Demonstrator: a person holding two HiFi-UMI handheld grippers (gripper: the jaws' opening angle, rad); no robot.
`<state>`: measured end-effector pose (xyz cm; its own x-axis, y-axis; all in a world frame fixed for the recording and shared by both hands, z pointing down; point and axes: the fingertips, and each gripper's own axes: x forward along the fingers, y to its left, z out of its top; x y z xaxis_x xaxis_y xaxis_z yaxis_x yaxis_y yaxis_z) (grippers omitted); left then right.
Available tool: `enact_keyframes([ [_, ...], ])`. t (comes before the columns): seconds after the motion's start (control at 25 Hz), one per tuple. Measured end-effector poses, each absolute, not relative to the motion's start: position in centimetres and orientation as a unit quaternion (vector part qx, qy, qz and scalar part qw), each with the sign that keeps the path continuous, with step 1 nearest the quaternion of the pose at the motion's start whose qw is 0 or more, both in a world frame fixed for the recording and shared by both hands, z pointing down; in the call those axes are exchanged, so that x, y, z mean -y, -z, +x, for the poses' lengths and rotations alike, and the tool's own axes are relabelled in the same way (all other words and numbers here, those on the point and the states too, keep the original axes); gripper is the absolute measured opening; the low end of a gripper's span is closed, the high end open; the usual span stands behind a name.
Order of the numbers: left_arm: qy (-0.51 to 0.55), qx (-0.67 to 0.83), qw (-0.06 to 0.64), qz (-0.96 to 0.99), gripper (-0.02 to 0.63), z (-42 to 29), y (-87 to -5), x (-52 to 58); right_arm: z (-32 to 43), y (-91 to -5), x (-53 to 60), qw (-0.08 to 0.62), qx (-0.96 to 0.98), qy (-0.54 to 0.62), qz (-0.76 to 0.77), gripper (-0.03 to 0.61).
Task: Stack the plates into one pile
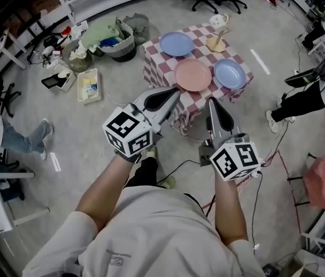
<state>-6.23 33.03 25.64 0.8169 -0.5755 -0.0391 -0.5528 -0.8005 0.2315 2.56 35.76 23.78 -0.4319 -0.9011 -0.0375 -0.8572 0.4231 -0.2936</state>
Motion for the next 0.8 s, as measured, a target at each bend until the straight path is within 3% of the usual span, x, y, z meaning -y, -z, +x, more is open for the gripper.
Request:
enact_keyframes([
  [0.8,0.014,0.272,0.141,0.952,0.006,-9.8,-35.6,-15.1,-1.0,-33.0,-18.9,0.048,-0.790,0.174,-0.586,0.009],
])
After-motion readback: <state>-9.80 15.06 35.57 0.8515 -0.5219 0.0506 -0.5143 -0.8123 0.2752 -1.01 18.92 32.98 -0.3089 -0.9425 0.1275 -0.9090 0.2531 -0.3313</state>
